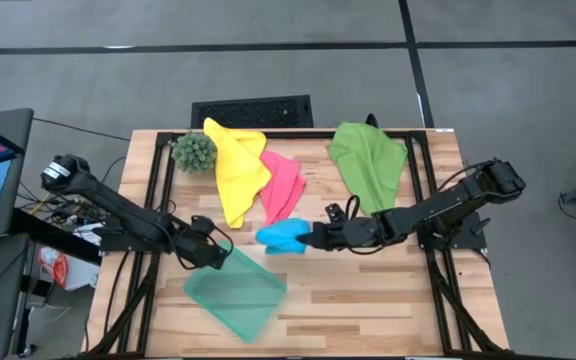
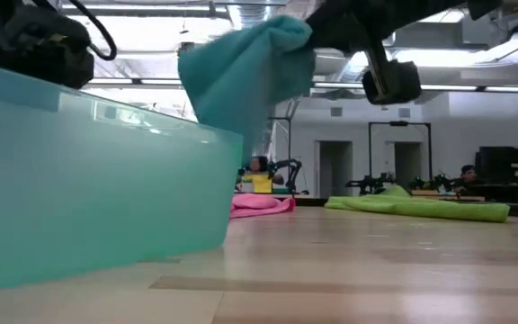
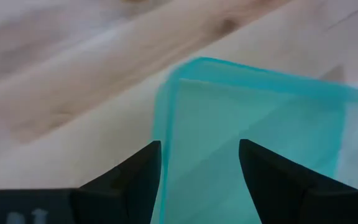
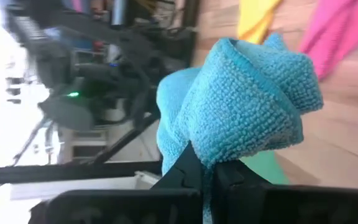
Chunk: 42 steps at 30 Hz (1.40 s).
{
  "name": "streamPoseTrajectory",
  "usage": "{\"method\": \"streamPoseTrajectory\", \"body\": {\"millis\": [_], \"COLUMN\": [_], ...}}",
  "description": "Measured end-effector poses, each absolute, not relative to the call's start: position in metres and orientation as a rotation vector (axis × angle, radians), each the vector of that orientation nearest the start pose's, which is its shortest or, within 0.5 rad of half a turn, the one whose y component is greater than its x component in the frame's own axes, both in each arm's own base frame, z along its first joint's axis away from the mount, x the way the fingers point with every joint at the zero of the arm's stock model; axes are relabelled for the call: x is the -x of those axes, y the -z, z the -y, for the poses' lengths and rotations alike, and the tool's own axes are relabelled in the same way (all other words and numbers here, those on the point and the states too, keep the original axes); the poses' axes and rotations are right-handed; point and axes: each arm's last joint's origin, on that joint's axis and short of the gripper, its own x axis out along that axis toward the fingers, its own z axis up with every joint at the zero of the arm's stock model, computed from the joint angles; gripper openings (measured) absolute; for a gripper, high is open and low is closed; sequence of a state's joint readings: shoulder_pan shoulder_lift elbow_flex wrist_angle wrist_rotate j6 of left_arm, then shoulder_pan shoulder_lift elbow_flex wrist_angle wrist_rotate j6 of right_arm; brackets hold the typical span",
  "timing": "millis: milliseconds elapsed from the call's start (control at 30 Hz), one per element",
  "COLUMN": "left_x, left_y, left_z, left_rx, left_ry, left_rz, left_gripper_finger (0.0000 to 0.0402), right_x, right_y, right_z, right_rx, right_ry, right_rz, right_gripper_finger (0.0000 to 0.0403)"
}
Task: Fold microfiber towels
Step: Put the folded blue microfiber towel into the bin
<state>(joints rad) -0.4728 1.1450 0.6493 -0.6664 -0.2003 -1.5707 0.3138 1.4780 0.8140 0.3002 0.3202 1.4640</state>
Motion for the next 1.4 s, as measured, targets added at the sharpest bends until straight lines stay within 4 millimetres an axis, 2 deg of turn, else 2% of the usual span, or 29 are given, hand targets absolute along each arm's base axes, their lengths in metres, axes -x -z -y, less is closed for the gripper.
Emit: {"method": "streamPoseTrajectory", "body": {"millis": [200,433,533,700,867,1067,1233,1300,1400], "left_x": [-0.187,-0.206,-0.208,-0.206,-0.189,-0.168,-0.158,-0.154,-0.152], "left_y": [-0.183,-0.18,-0.181,-0.188,-0.197,-0.219,-0.233,-0.235,-0.24], "left_z": [0.09,0.089,0.08,0.059,0.035,0.016,0.012,0.013,0.013], "left_rx": [1.169,1.208,1.181,1.123,1.05,1.078,1.16,1.196,1.2], "left_ry": [-0.556,-0.564,-0.594,-0.626,-0.671,-0.678,-0.641,-0.631,-0.598], "left_rz": [-0.831,-0.662,-0.647,-0.626,-0.705,-0.597,-0.511,-0.491,-0.466], "left_gripper_finger": [0.0208,0.0208,0.0208,0.0208,0.0208,0.0208,0.0208,0.0208,0.0208], "right_x": [-0.311,-0.33,-0.342,-0.374,-0.399,-0.407,-0.414,-0.418,-0.421], "right_y": [-0.255,-0.275,-0.272,-0.264,-0.257,-0.237,-0.223,-0.222,-0.22], "right_z": [-0.093,-0.106,-0.117,-0.133,-0.154,-0.181,-0.182,-0.178,-0.171], "right_rx": [-1.281,-1.222,-1.21,-1.2,-1.221,-1.247,-1.277,-1.312,-1.275], "right_ry": [0.185,0.117,0.086,0.017,-0.018,0.081,0.124,0.143,0.202], "right_rz": [-0.221,-0.2,-0.267,-0.335,-0.37,-0.442,-0.466,-0.422,-0.371], "right_gripper_finger": [0.0016,0.0016,0.0017,0.0017,0.0017,0.0017,0.0021,0.0021,0.002]}}
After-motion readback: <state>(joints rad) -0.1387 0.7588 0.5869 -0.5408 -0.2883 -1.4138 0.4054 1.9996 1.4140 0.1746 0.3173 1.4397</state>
